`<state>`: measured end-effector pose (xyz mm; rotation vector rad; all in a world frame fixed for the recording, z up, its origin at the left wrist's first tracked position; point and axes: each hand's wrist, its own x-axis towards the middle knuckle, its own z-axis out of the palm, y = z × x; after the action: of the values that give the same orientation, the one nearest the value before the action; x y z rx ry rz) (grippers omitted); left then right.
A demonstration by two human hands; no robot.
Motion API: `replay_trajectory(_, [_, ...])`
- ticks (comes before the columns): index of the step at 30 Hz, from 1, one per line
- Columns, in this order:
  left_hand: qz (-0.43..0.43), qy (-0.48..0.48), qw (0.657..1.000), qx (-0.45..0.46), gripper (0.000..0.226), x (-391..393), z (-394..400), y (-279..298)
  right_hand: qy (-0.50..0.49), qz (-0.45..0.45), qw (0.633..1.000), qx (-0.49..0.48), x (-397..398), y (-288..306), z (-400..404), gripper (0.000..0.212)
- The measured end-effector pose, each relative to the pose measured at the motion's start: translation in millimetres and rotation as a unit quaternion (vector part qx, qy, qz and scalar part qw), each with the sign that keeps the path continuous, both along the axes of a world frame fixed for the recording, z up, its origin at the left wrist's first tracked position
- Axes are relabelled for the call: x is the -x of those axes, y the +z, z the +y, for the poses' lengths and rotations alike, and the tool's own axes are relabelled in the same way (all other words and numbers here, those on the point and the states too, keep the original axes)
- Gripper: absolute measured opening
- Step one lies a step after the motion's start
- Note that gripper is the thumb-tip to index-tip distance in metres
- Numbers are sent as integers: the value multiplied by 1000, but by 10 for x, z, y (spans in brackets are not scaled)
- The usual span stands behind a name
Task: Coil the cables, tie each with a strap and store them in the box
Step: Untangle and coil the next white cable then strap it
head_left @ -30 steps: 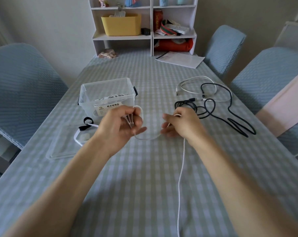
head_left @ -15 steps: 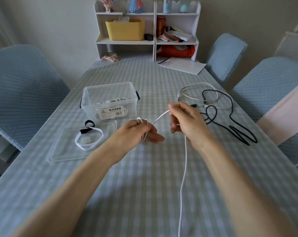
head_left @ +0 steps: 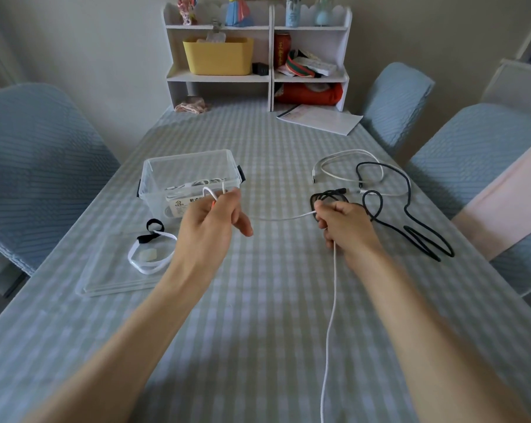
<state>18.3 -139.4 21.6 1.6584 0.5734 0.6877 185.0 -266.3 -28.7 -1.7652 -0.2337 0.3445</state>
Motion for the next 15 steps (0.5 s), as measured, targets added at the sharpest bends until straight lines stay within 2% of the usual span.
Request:
replay_trajectory(7, [-88,-31,991,98,36,-45,51,-51,43,-33,998,38,53,39,-10,34])
replay_trajectory(9, [-113,-77,972,192,38,-80,80,-90,96,-27,995,15,143,94,5,30])
replay_trajectory(12, [-104,-153,922,341,41,-125,98,-170,185,-16,982,-22,335,174,76,24])
replay_trajectory(15, [-69,-184,901,386,35,-136,125,-241,251,-24,966,-57,491,233,148,25])
